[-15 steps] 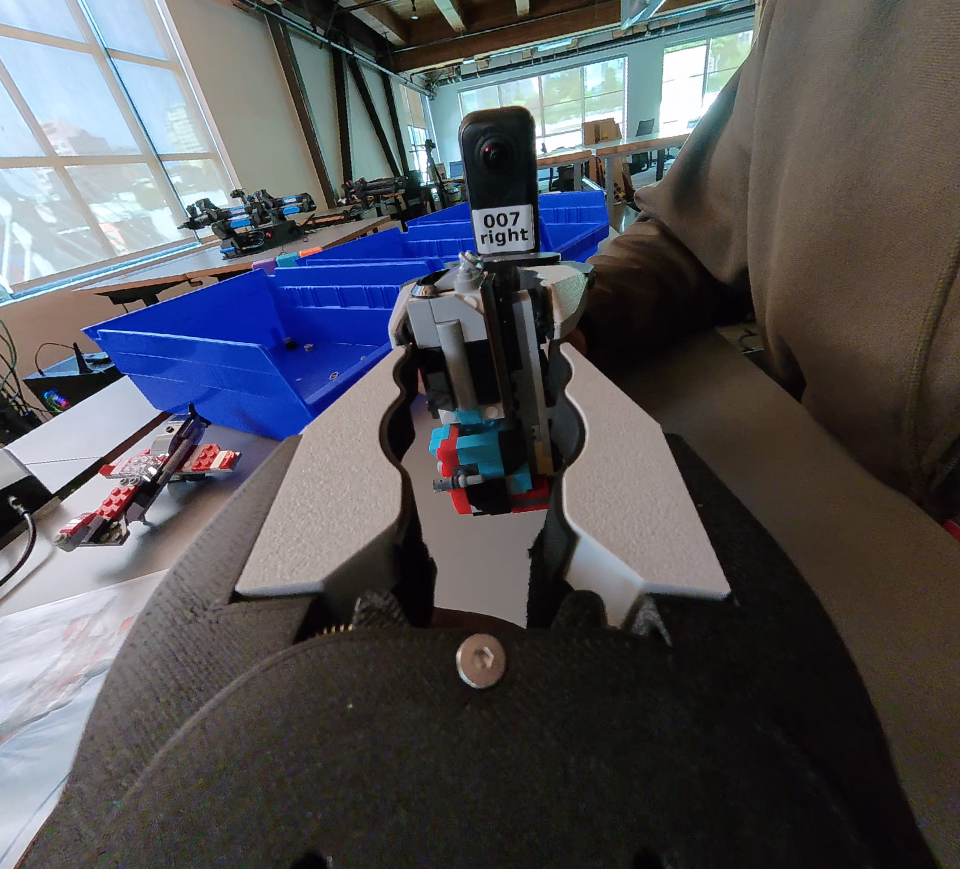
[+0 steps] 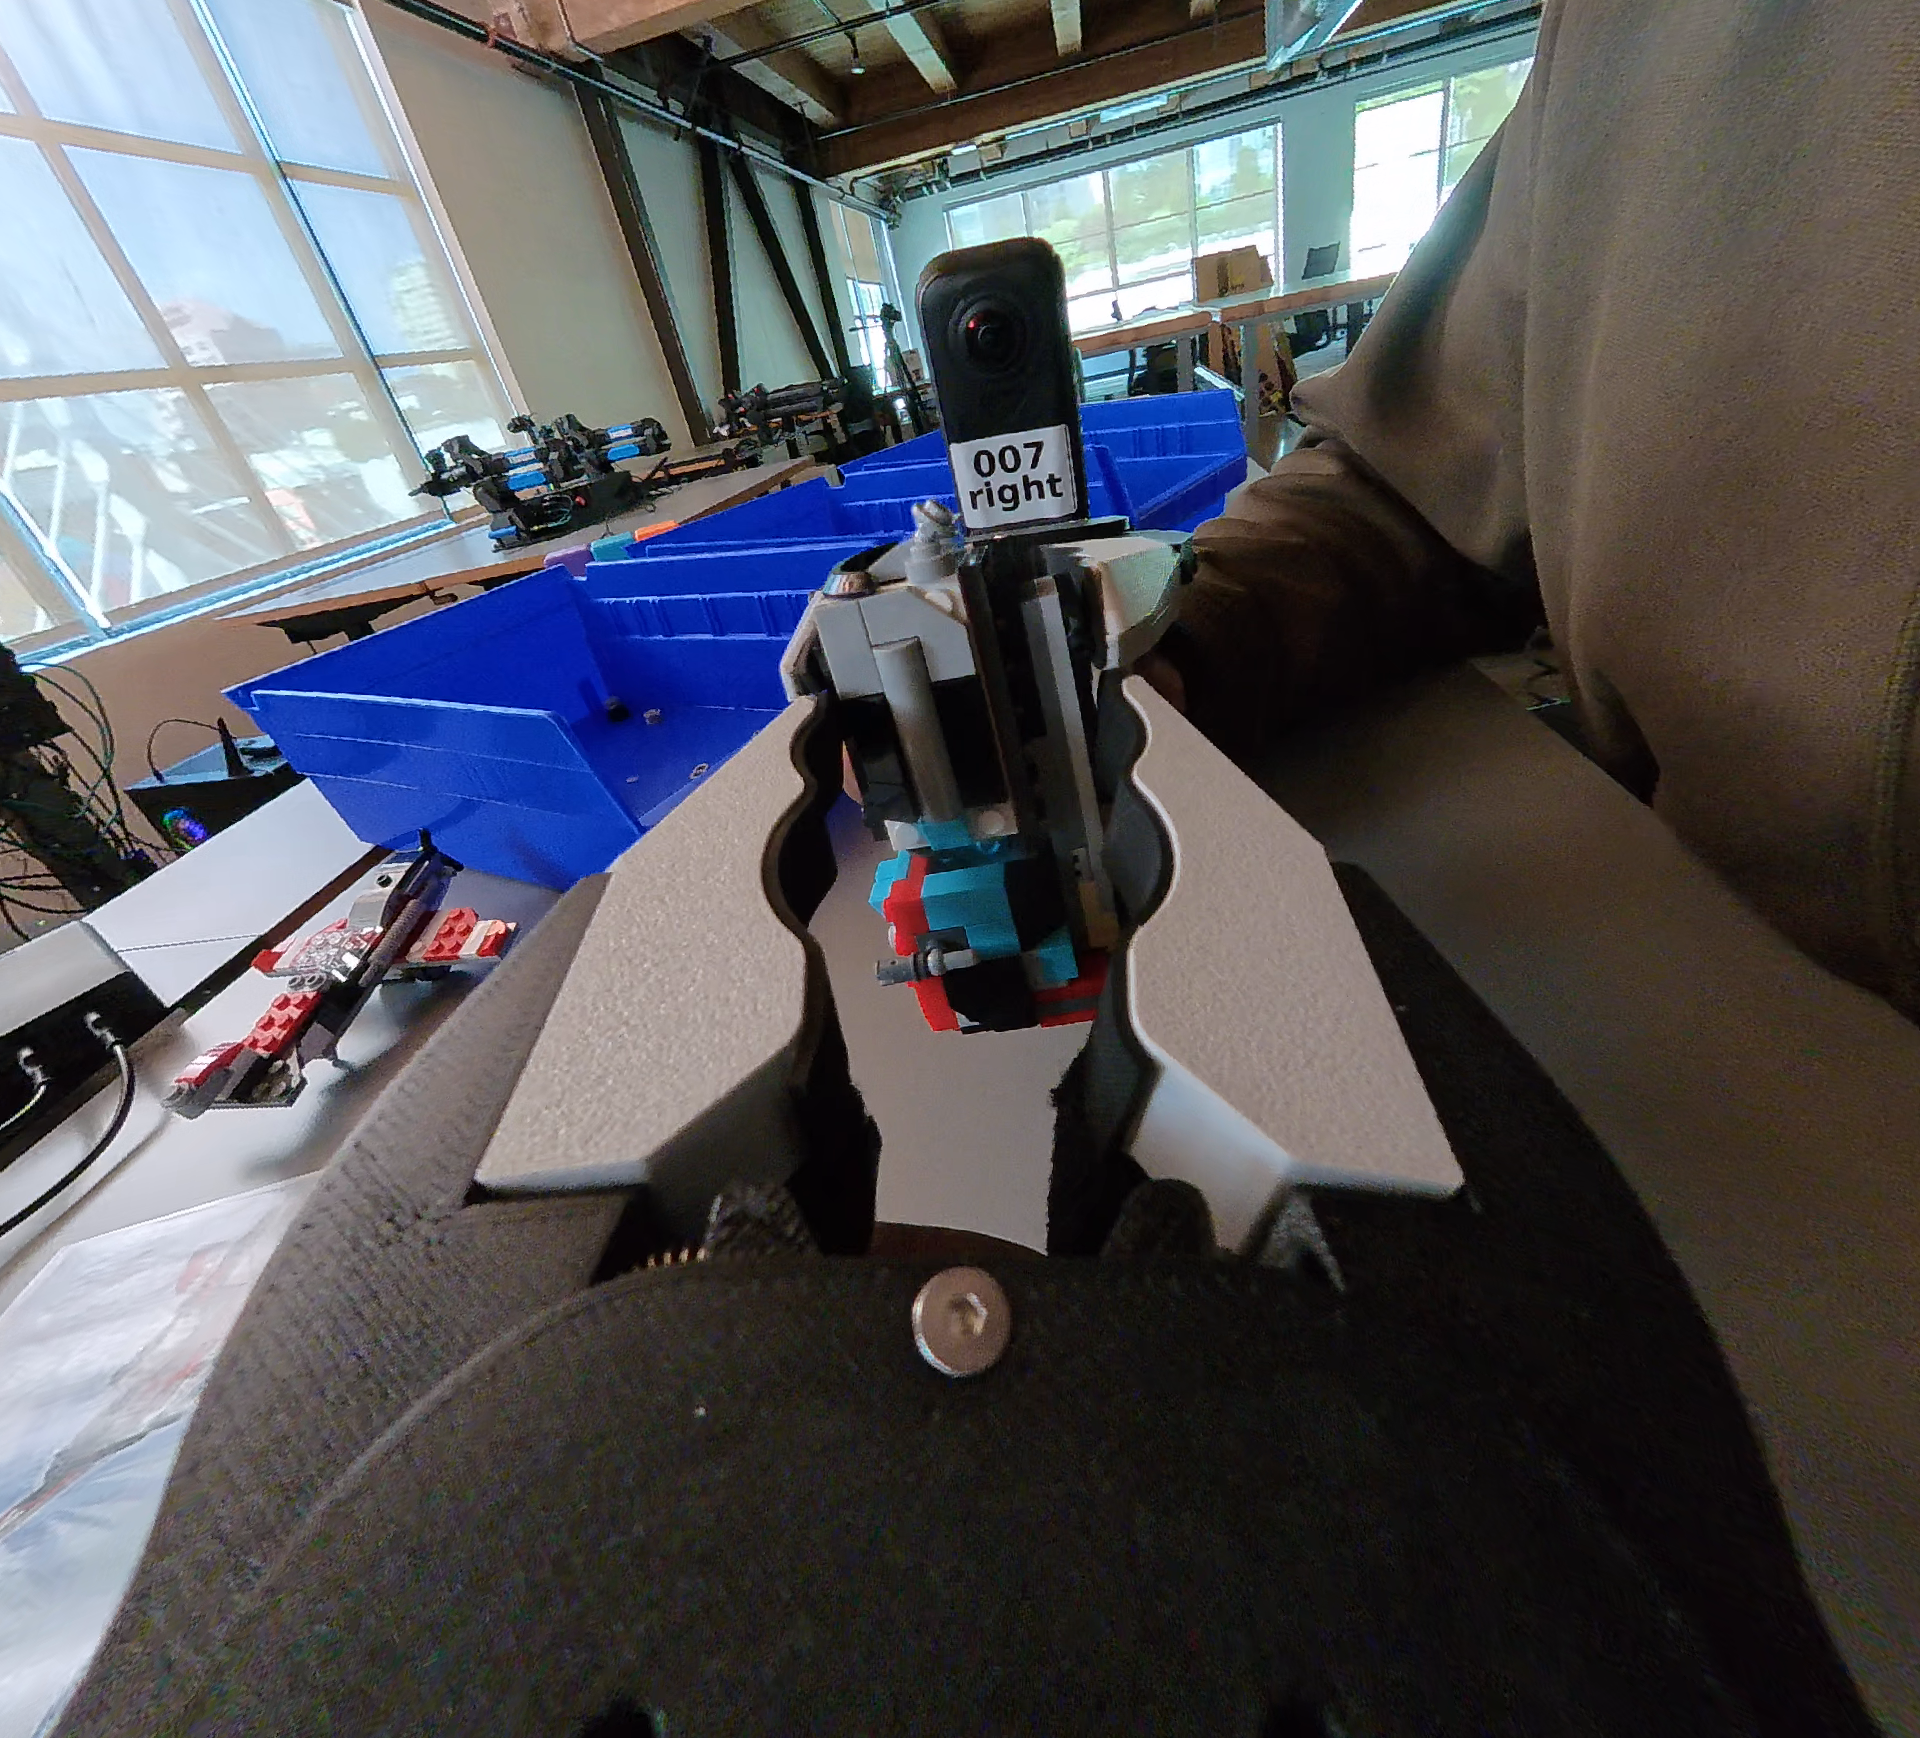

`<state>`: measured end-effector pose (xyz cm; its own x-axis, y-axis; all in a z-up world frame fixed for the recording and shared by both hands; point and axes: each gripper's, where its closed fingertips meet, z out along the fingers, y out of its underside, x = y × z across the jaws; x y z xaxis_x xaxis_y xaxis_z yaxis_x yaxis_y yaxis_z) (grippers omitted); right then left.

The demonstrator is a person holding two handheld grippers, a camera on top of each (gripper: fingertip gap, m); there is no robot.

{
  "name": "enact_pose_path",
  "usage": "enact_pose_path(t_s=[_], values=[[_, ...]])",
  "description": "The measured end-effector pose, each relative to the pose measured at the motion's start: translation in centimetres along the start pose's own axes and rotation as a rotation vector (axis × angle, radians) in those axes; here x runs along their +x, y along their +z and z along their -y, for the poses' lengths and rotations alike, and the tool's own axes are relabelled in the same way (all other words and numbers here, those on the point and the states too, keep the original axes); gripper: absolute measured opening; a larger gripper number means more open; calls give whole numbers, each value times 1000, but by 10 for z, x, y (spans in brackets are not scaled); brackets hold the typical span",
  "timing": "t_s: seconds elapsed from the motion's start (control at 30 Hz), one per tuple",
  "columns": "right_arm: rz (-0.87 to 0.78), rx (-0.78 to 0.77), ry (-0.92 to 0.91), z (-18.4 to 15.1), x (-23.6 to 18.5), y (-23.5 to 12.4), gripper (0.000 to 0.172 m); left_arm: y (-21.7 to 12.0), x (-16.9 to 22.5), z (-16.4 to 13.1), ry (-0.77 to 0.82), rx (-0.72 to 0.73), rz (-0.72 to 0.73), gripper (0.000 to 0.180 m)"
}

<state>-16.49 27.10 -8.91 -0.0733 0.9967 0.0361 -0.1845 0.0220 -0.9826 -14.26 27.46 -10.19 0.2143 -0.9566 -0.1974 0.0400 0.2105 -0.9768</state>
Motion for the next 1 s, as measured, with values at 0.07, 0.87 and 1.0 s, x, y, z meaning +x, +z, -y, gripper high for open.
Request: enact_pose_path(t_s=[0.07,0.87,1.0], values=[[4,6,3,0,0,0,50,0,0,1,9,3,2,51],[-18,-78,-92,-7,1,1,52,6,-1,-15,43,-100,44,56],[-42,-126,-161,-6,4,-1,56,5,-5,-16,73,-111,67,54]])
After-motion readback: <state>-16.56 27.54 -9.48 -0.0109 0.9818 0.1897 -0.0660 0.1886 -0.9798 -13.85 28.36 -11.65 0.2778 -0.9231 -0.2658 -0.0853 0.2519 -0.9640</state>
